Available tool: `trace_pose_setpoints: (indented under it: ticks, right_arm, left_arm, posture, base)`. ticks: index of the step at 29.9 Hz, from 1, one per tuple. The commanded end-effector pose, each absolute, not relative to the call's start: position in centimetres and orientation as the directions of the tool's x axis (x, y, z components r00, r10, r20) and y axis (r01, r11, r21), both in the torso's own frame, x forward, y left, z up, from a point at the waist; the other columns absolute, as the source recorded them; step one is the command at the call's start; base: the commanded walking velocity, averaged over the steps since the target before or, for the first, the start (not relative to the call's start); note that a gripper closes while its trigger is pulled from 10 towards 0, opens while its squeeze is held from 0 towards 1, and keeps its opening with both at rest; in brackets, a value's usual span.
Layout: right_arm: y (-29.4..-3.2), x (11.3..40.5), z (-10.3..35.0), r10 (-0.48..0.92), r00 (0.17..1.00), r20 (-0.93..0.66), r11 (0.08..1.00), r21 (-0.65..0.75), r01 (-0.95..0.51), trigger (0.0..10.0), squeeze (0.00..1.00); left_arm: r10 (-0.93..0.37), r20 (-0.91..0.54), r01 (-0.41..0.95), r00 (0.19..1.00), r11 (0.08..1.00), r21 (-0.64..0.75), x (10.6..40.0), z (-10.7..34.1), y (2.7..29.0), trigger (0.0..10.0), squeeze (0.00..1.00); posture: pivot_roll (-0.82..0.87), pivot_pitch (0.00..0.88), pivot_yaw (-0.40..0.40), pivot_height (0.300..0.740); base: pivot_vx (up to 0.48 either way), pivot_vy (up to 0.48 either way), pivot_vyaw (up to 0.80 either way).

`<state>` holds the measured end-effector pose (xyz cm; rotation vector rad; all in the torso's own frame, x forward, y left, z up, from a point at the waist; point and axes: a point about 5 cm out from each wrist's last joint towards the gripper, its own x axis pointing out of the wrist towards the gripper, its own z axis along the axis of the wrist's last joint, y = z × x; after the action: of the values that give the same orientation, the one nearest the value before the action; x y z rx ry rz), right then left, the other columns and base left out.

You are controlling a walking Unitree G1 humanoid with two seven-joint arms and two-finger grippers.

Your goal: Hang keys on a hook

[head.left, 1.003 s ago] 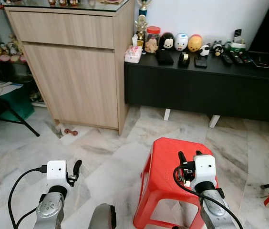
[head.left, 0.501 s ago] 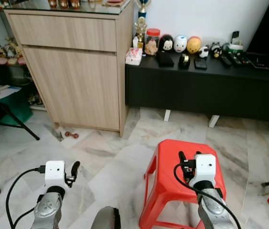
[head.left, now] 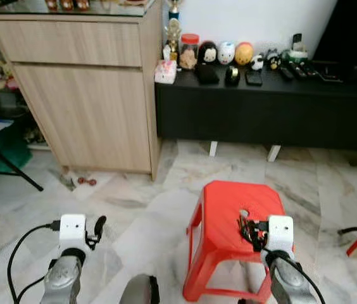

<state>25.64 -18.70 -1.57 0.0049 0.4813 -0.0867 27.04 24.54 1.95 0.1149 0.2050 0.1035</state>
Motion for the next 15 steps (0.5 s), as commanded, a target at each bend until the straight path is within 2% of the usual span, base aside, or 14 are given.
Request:
trace_pose_setpoints:
  ticks: [1, 4, 8, 10, 15]
  right_arm:
    - [-18.71, 25.88, -1.49, -0.080, 0.884, -0.461, 0.996, -0.002, 0.089, 10.0, 0.00]
    - [-18.49, 25.99, -1.49, -0.060, 0.890, -0.451, 0.998, -0.007, 0.064, 10.0, 0.00]
    - [-18.24, 25.81, -1.74, -0.048, 0.890, -0.453, 0.998, 0.005, 0.056, 10.0, 0.00]
    - [-18.16, 25.63, -1.90, -0.044, 0.891, -0.453, 0.998, 0.017, 0.058, 10.0, 0.00]
    - [-18.10, 25.66, -1.91, -0.046, 0.893, -0.448, 0.997, 0.035, 0.069, 10.0, 0.00]
  left_arm:
    - [0.107, -0.187, -0.086, 0.976, 0.989, 0.117, 27.26, 2.16, 24.46, 10.0, 0.00]
    - [0.109, -0.182, -0.088, 0.977, 0.989, 0.118, 27.29, 2.23, 24.55, 10.0, 0.00]
    - [0.112, -0.179, -0.091, 0.977, 0.989, 0.121, 27.29, 2.27, 24.68, 10.0, 0.00]
    - [0.110, -0.179, -0.089, 0.978, 0.988, 0.123, 27.30, 2.28, 24.69, 10.0, 0.00]
    - [0.106, -0.180, -0.084, 0.978, 0.989, 0.125, 27.34, 2.31, 24.73, 10.0, 0.00]
  posture:
    - [0.15, 0.000, -0.020, 0.622]
    - [0.15, 0.000, -0.020, 0.622]
    - [0.15, 0.000, -0.019, 0.622]
    - [0.16, 0.000, -0.018, 0.622]
    - [0.16, 0.000, -0.015, 0.622]
  base:
    - [0.000, 0.000, 0.00]
    - [0.000, 0.000, 0.32]
    - [0.000, 0.000, 0.80]
    - [0.249, 0.000, 0.80]
    - [0.297, 0.000, 0.00]
